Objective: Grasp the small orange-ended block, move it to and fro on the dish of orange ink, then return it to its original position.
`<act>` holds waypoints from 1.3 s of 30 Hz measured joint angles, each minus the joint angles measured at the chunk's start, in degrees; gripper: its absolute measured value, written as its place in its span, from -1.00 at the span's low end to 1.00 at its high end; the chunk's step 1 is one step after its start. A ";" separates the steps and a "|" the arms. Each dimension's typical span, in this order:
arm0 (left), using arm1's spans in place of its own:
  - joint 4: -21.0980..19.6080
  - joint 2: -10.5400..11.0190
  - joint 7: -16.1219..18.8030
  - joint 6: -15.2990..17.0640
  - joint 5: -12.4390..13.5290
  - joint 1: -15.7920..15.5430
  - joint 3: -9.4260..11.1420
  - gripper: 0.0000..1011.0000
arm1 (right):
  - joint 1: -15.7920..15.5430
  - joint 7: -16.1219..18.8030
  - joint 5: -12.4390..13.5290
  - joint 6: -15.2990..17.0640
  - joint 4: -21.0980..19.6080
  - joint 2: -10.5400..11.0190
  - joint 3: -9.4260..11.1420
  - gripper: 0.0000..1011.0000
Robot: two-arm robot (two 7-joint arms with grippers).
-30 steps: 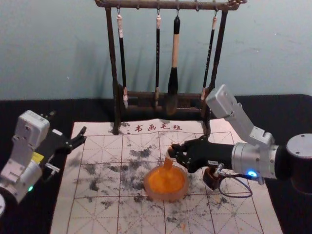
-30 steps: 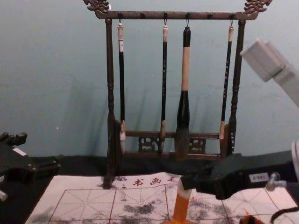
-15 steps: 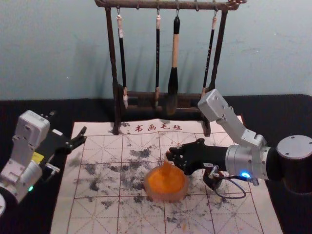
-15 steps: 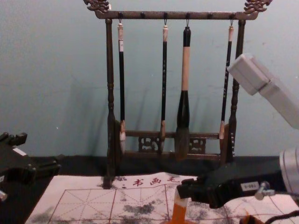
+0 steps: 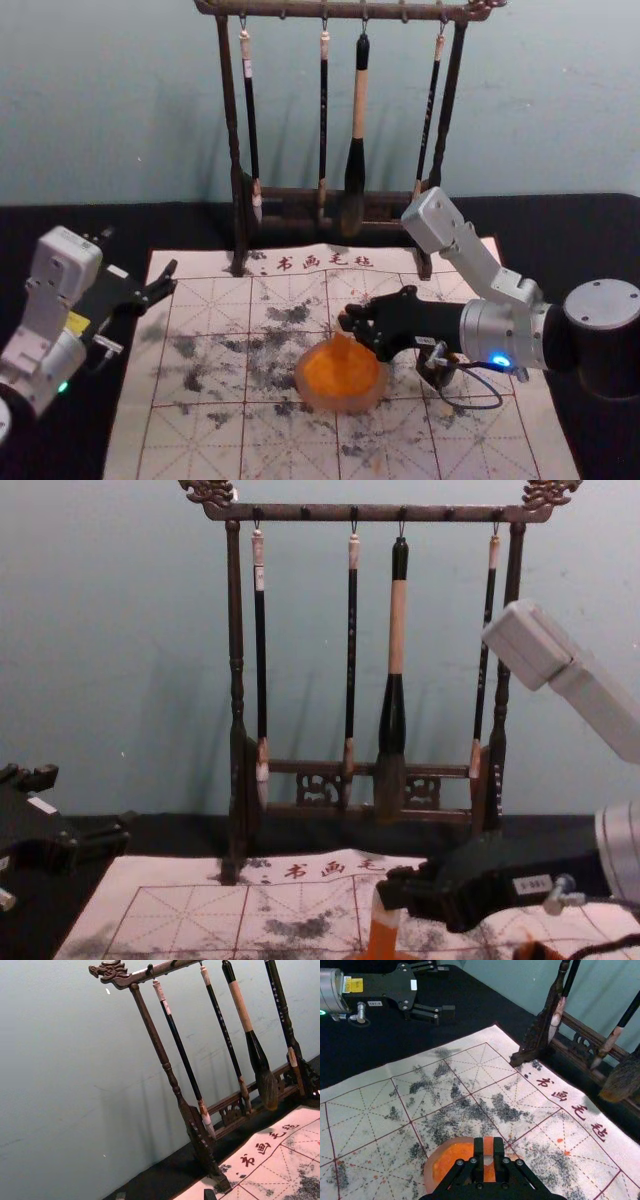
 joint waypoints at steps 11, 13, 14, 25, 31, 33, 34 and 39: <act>0.00 0.00 0.00 0.00 0.00 0.00 0.00 1.00 | -0.41 0.09 -0.59 -0.01 -0.52 0.31 0.12 -0.94; 0.00 0.00 0.00 0.00 0.00 0.00 0.00 1.00 | -0.50 0.09 -0.64 0.01 -0.66 0.36 0.22 -0.94; 0.00 0.00 0.00 0.00 0.00 0.00 0.00 1.00 | -0.54 0.07 -0.67 0.02 -0.73 0.38 0.26 -0.94; 0.00 0.00 0.00 0.00 0.00 0.00 0.00 1.00 | -1.38 0.01 -1.07 0.28 -2.03 1.33 0.88 -0.94; 0.00 0.00 0.00 0.00 0.00 0.00 0.00 1.00 | -2.04 0.09 -1.11 0.43 -2.86 2.07 1.23 -0.94; 0.00 0.00 0.00 0.00 0.00 0.00 0.00 1.00 | -2.26 0.09 -1.10 0.47 -3.16 2.30 1.40 -0.94; 0.00 0.00 0.00 0.00 0.00 0.00 0.00 1.00 | -2.49 0.10 -1.03 0.51 -3.56 2.54 1.58 -0.94; 0.00 0.00 0.00 0.00 0.00 0.00 0.00 1.00 | -3.38 0.33 -0.65 0.54 -4.73 3.37 1.91 -0.94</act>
